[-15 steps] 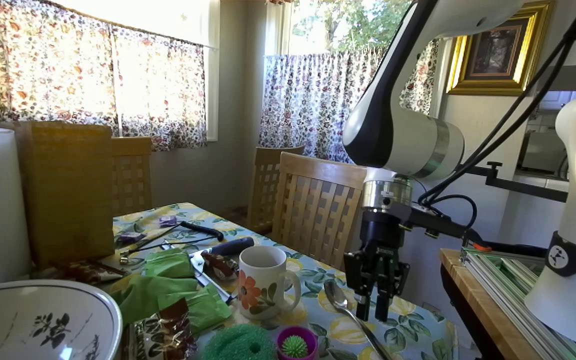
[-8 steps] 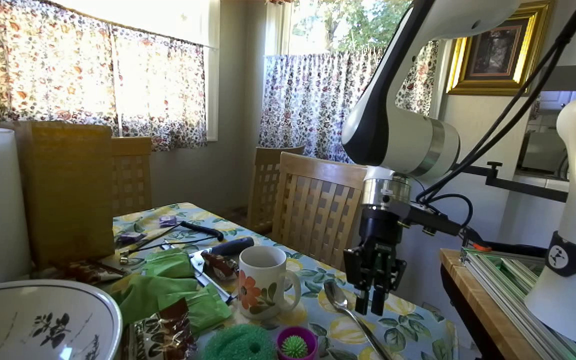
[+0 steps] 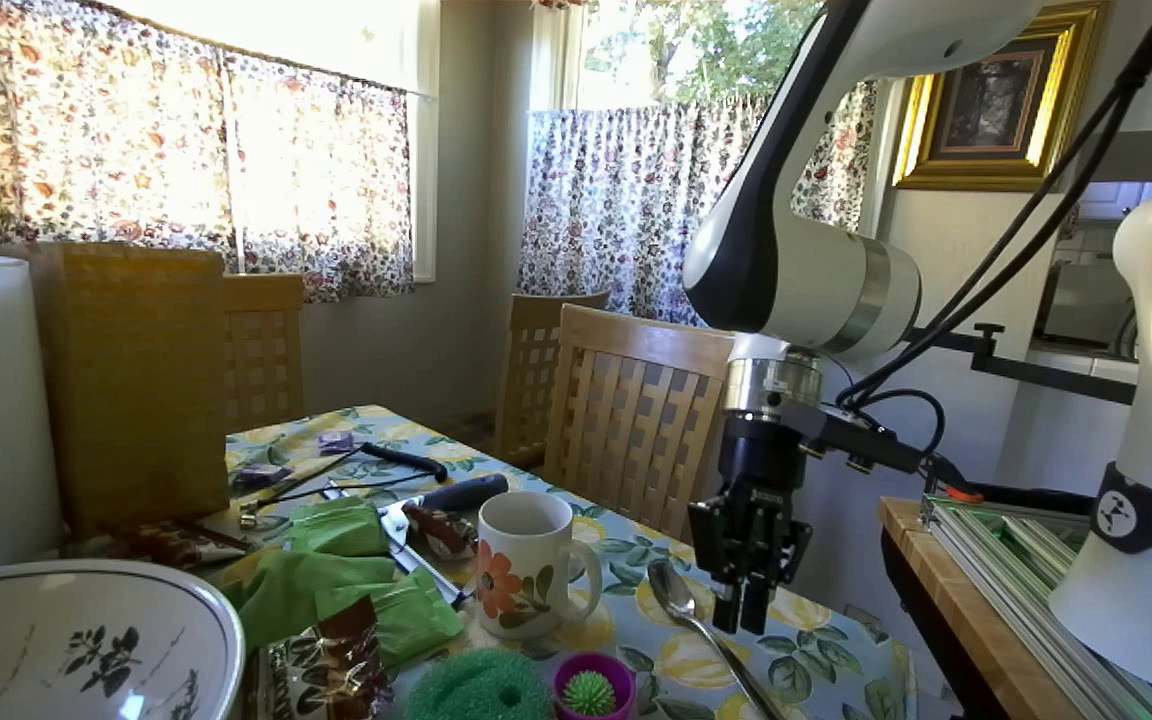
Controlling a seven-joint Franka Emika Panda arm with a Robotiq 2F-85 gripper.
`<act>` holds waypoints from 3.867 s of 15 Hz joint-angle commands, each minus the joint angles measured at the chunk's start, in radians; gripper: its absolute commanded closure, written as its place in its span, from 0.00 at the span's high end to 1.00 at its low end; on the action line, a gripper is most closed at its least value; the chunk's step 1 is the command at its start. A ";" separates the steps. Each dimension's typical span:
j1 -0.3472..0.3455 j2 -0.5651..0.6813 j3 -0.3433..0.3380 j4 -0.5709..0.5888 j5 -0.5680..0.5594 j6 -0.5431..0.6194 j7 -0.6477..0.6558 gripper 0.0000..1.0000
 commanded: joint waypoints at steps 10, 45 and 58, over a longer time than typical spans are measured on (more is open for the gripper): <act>0.002 0.043 0.038 0.036 0.160 0.018 -0.138 0.29; 0.025 0.092 0.074 0.086 0.313 0.066 -0.239 0.00; 0.076 0.024 0.093 0.083 0.269 0.138 -0.205 0.93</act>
